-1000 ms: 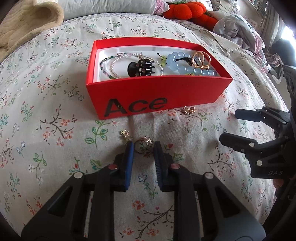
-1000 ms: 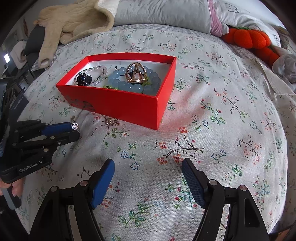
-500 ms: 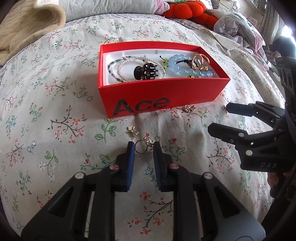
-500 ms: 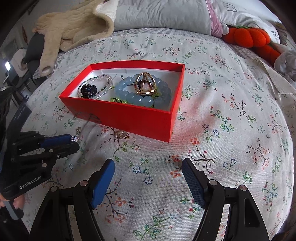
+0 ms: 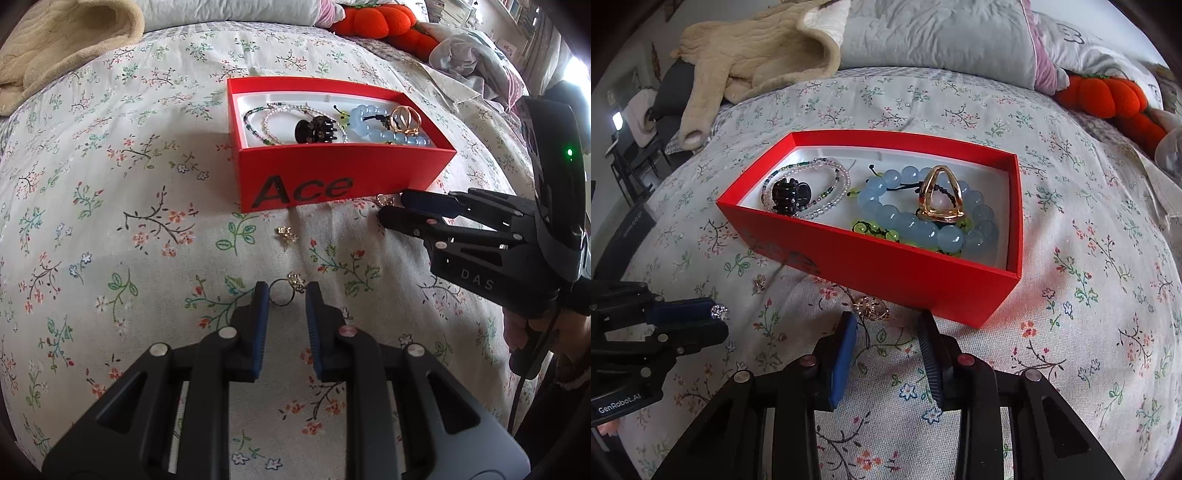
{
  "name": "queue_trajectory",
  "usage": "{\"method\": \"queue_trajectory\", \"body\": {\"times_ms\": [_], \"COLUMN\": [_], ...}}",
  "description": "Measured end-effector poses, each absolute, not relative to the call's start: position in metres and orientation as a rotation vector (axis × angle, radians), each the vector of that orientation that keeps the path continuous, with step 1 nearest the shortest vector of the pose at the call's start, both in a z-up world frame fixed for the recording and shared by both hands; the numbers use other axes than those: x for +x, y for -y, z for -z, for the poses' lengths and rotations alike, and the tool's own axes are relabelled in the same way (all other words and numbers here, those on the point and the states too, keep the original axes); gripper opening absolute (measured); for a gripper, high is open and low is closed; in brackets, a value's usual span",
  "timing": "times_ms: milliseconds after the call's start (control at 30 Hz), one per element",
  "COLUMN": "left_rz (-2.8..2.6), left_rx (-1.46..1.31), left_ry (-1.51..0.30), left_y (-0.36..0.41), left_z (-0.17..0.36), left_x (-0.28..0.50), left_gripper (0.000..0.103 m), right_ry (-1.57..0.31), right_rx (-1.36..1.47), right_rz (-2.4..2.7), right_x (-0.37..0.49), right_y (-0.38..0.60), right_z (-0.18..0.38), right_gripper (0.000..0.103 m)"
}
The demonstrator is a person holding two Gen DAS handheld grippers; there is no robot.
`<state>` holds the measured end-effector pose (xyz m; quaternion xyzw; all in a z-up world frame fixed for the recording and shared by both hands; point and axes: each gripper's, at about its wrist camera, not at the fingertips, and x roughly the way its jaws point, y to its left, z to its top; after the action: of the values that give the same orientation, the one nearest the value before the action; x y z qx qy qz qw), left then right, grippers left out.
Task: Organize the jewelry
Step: 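Hold the hoop earring in the left tool while the right grasps a small gold earring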
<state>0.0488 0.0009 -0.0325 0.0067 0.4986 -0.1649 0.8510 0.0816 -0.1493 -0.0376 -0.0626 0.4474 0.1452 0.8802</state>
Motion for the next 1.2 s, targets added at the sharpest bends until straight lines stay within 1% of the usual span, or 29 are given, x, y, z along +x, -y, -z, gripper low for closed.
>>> {"method": "queue_trajectory", "body": {"times_ms": [33, 100, 133, 300, 333, 367, 833, 967, 1000, 1033, 1067, 1100, 1200], "left_rz": [0.348, 0.349, 0.35, 0.346, 0.345, 0.345, 0.338, 0.335, 0.335, 0.335, 0.335, 0.336, 0.337], "left_rx": [0.013, 0.009, 0.007, 0.0, 0.001, 0.001, 0.002, 0.001, 0.0, -0.002, -0.003, -0.003, -0.002], "left_ry": [-1.051, -1.053, -1.055, -1.061, -1.06, -1.06, -1.065, -1.062, -1.062, -1.063, -1.064, -1.065, -1.067], "left_y": [-0.001, -0.002, -0.003, -0.005, -0.005, -0.005, -0.003, -0.002, -0.002, -0.002, -0.001, -0.001, -0.002], "left_z": [0.033, 0.033, 0.033, 0.034, 0.034, 0.034, 0.036, 0.035, 0.035, 0.035, 0.035, 0.035, 0.036], "left_x": [0.049, 0.05, 0.05, 0.052, 0.052, 0.052, 0.051, 0.051, 0.051, 0.052, 0.051, 0.051, 0.052], "left_gripper": [0.022, 0.022, 0.022, 0.022, 0.022, 0.022, 0.022, 0.022, 0.022, 0.022, 0.022, 0.022, 0.022], "right_ry": [-0.933, -0.935, -0.935, -0.929, -0.93, -0.932, -0.978, -0.993, -0.995, -0.992, -0.981, -0.963, -0.941], "right_rx": [-0.131, -0.134, -0.139, -0.15, -0.148, -0.147, -0.138, -0.103, -0.089, -0.074, -0.059, -0.047, -0.044], "right_rz": [-0.306, -0.315, -0.317, -0.319, -0.323, -0.328, -0.426, -0.396, -0.386, -0.375, -0.362, -0.35, -0.337], "right_x": [0.082, 0.083, 0.083, 0.083, 0.082, 0.082, 0.044, 0.049, 0.052, 0.056, 0.058, 0.061, 0.069], "right_y": [0.148, 0.144, 0.143, 0.138, 0.139, 0.139, 0.142, 0.147, 0.149, 0.15, 0.152, 0.152, 0.149], "right_z": [0.037, 0.037, 0.037, 0.036, 0.036, 0.036, 0.033, 0.033, 0.033, 0.033, 0.032, 0.031, 0.031], "right_gripper": [0.03, 0.023, 0.02, 0.016, 0.01, 0.008, 0.009, 0.017, 0.025, 0.04, 0.051, 0.064, 0.064]}}
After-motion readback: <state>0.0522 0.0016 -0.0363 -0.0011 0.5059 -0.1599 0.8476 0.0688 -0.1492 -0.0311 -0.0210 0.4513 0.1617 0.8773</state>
